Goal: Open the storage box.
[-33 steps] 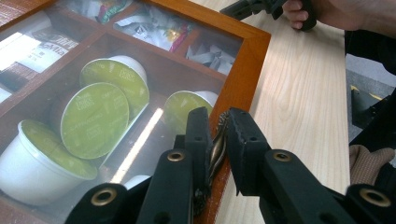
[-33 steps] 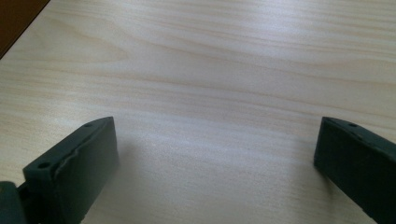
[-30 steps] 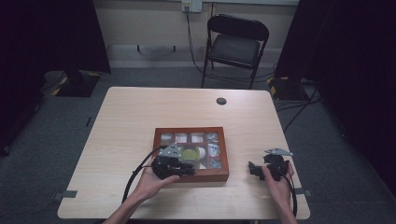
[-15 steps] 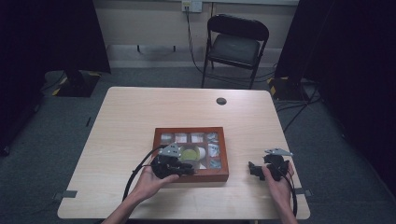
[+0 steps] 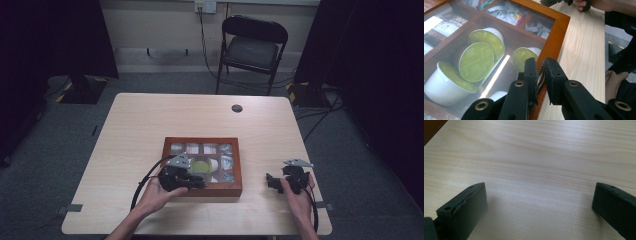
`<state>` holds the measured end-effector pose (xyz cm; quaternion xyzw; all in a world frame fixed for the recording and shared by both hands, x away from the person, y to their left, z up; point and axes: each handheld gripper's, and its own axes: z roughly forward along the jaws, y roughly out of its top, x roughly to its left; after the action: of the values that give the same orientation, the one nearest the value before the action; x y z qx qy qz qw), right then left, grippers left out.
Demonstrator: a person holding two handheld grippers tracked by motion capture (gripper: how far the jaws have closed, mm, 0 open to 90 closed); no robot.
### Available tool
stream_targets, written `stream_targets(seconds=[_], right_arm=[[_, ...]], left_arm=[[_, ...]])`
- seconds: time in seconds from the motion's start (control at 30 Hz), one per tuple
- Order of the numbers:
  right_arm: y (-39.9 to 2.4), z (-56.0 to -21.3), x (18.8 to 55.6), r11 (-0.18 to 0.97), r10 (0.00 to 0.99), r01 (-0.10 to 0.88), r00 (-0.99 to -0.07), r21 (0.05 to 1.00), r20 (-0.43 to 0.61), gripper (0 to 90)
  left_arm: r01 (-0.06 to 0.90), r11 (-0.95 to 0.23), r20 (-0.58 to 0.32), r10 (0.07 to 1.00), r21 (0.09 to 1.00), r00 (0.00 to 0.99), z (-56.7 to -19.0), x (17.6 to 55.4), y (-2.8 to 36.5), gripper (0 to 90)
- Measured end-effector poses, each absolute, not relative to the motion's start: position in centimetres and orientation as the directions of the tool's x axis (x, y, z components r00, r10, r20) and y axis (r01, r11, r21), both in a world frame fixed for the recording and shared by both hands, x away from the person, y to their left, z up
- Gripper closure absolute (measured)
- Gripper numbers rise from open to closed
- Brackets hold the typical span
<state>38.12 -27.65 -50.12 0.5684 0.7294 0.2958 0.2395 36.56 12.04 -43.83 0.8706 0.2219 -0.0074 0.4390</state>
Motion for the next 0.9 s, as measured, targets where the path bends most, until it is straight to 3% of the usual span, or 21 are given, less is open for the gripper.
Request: stream_targets(seconds=[0.9], right_arm=[[-27.7,-50.1,38.1,0.179,0.971,0.688,-0.239,0.704,-0.013,0.0]], left_arm=[[0.403,-0.503,-0.229,0.373,0.765,0.899,-42.4,37.1,12.1,80.3]])
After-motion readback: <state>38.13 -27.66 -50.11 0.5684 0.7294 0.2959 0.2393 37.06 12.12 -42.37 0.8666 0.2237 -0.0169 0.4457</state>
